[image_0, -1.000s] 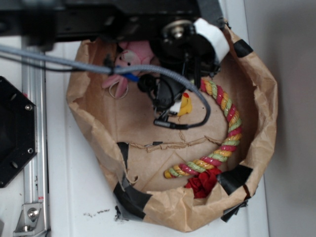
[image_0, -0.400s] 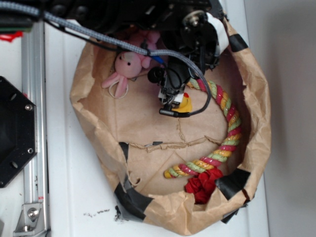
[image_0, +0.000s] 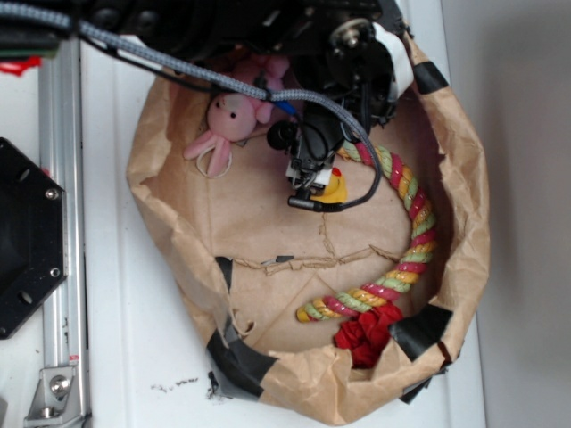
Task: Grab the yellow duck.
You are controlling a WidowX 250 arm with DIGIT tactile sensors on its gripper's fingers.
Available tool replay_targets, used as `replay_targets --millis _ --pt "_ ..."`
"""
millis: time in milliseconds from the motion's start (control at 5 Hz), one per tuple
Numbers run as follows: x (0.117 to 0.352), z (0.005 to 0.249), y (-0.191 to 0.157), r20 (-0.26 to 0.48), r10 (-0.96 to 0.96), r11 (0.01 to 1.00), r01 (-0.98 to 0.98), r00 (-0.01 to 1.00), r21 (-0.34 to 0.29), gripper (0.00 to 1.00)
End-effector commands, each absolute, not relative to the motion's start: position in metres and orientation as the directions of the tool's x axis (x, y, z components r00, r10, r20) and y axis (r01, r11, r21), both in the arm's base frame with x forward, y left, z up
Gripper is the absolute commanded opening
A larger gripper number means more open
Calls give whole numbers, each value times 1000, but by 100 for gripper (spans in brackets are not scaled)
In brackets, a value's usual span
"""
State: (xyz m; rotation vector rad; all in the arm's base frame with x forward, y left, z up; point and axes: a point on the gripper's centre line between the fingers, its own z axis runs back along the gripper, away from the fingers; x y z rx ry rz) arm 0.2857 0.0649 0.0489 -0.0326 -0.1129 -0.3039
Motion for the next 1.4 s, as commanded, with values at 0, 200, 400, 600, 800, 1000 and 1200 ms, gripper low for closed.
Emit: replay_targets --millis 0,200,400,600,800,1000,1200 --pt "292 33 44 143 -383 922 369 913 120 100" --pt "289 21 31 141 -407 913 398 903 88 100" --pt "288 18 17 154 -421 907 414 894 74 100" --pt "288 42 21 164 -387 922 385 907 48 100" --pt "290 81 40 220 -286 955 296 933 -16 100" --pt "302 82 46 230 -203 976 215 952 -28 100" --pt "313 74 37 192 -197 980 199 961 9 100"
